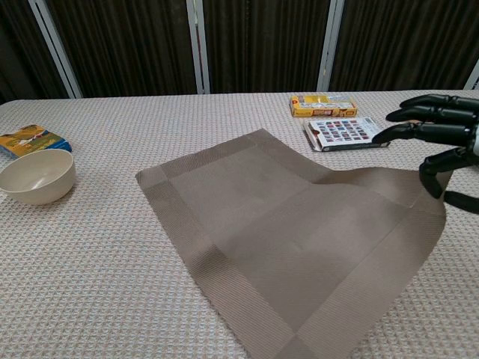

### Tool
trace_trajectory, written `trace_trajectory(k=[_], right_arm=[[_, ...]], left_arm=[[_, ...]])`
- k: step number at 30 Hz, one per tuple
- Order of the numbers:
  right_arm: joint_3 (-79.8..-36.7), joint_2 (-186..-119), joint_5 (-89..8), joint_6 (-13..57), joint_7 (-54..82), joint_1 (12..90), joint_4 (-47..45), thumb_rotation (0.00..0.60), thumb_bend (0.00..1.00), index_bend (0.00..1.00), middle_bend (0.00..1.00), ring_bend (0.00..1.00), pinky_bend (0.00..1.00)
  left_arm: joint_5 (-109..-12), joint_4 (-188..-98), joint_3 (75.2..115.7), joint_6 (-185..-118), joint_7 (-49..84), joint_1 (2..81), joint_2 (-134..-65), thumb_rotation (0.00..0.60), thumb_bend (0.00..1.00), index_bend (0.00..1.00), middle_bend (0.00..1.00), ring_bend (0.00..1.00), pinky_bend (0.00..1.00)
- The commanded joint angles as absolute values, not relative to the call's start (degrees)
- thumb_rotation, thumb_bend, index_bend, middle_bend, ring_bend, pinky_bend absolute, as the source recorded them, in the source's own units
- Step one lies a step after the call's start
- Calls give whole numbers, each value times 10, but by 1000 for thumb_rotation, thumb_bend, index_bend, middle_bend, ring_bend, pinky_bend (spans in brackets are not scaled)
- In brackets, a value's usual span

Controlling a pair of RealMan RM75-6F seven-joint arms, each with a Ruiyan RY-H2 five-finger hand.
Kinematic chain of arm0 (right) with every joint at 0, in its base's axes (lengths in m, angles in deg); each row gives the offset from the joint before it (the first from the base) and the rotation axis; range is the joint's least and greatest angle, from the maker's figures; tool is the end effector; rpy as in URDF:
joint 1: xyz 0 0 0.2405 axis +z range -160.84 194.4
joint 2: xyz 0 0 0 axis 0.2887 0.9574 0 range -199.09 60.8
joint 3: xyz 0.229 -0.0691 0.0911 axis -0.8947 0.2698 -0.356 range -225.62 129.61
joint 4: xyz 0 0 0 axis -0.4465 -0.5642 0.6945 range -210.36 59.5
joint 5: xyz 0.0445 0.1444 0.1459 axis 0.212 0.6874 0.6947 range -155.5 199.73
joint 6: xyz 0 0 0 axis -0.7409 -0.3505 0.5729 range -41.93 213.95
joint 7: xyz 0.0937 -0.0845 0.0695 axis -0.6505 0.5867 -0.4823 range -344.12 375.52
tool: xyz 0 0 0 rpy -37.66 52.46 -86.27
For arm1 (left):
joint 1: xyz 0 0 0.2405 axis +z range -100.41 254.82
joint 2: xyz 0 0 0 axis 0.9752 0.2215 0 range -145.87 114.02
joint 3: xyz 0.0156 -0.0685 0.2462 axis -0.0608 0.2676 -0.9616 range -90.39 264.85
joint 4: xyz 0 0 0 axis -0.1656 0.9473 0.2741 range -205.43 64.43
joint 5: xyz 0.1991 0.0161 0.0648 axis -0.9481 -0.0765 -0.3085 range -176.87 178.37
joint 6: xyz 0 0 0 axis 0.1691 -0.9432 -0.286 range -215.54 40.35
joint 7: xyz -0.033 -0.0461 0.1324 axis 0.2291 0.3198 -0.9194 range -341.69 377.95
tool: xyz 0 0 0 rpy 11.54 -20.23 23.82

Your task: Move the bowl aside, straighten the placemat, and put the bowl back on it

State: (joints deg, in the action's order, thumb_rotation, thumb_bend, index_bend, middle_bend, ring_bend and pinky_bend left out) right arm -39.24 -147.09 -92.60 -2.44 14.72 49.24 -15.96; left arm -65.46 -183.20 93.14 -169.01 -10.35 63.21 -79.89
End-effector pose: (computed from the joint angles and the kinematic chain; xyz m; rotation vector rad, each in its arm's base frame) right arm -0.2472 -0.2717 0.0786 2.2130 -0.0818 1.0858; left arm -0.2485 0.2206 0.1383 -1.3757 -0.9272 -0.7113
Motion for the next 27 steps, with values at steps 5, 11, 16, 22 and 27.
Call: trace_trajectory(k=[5, 11, 16, 22, 27], right_arm=[[-427, -1465, -934, -2, 167, 549, -255, 600, 418, 797, 100, 0, 0], [-448, -1496, -918, 47, 157, 596, -334, 600, 418, 797, 104, 0, 0], [-454, -1523, -913, 77, 161, 626, -402, 600, 419, 797, 107, 0, 0], [-431, -1547, -920, 112, 164, 640, -482, 600, 416, 798, 107, 0, 0], [-423, -1562, -913, 128, 171, 634, -524, 600, 345, 602, 76, 0, 0]], left_arm=[[-650, -1829, 932, -1686, -107, 629, -802, 600, 0, 0, 0, 0, 0], [-639, -1823, 934, -1684, -109, 628, -804, 600, 0, 0, 0, 0, 0], [-631, -1819, 934, -1682, -110, 627, -805, 600, 0, 0, 0, 0, 0], [-627, -1817, 934, -1680, -110, 627, -805, 600, 0, 0, 0, 0, 0], [-627, -1817, 932, -1677, -111, 626, -805, 600, 0, 0, 0, 0, 0]])
